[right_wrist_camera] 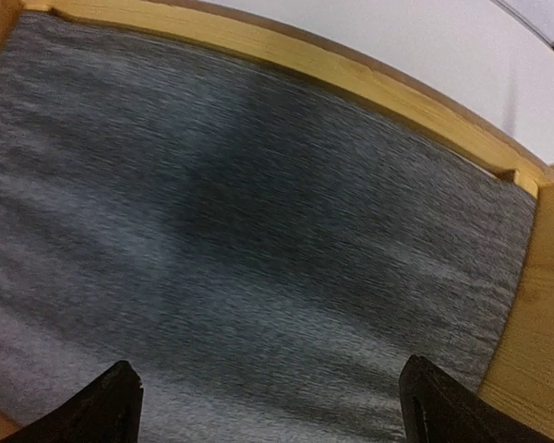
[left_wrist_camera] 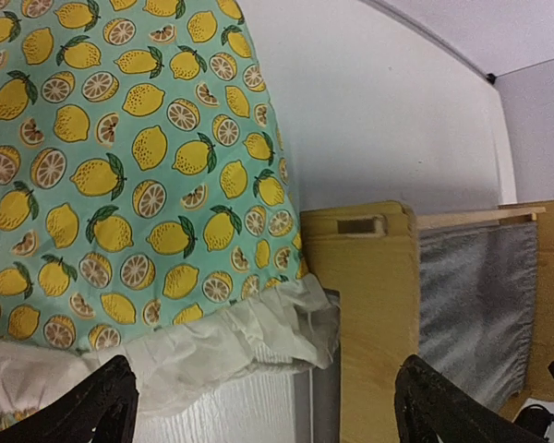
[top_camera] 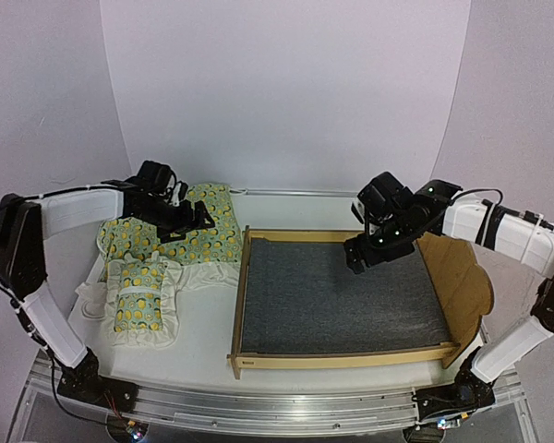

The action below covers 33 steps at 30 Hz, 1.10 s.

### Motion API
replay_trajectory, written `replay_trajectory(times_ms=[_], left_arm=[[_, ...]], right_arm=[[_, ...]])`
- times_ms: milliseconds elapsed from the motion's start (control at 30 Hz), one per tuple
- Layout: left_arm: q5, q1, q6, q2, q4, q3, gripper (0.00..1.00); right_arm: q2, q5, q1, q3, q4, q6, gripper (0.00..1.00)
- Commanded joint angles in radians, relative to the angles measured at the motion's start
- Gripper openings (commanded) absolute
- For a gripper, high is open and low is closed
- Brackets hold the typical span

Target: Set up the pet bed

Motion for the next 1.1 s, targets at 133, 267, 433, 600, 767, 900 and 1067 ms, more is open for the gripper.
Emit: replay_trajectory(times_ms=[133, 267, 433, 600, 767, 900, 1067], left_arm=[[-0.14, -0.02, 0.023, 0.337, -0.093, 0.374, 0.96], [-0.239, -0.04, 0.059, 0.447, -0.161, 0.521, 0.95], [-0.32, -0.084, 0.088, 0.541, -0.214, 0.6, 0.95], [-0.318, -0.103, 0.101, 0.6, -0.232, 0.644, 0.99], [-0.334, -0.115, 0.123, 0.669, -0.266, 0.7, 0.99], [-0.381, -0.114, 0.139, 0.734, -0.294, 0.747, 0.99], [-0.427, -0.093, 0.152, 0.801, -0.325, 0.783, 0.89]], right_arm=[[-0.109, 0.259, -0.097, -0.135, -0.037, 0.108, 0.98], [-0.161, 0.326, -0.162, -0.182, -0.014, 0.116, 0.98], [-0.186, 0.352, -0.25, -0.21, 0.027, 0.079, 0.98], [-0.164, 0.372, -0.31, -0.201, 0.056, 0.028, 0.98], [-0.145, 0.367, -0.351, -0.187, 0.103, -0.008, 0.98], [-0.103, 0.388, -0.374, -0.166, 0.163, -0.07, 0.98], [-0.014, 0.351, -0.386, -0.106, 0.229, -0.167, 0.98]])
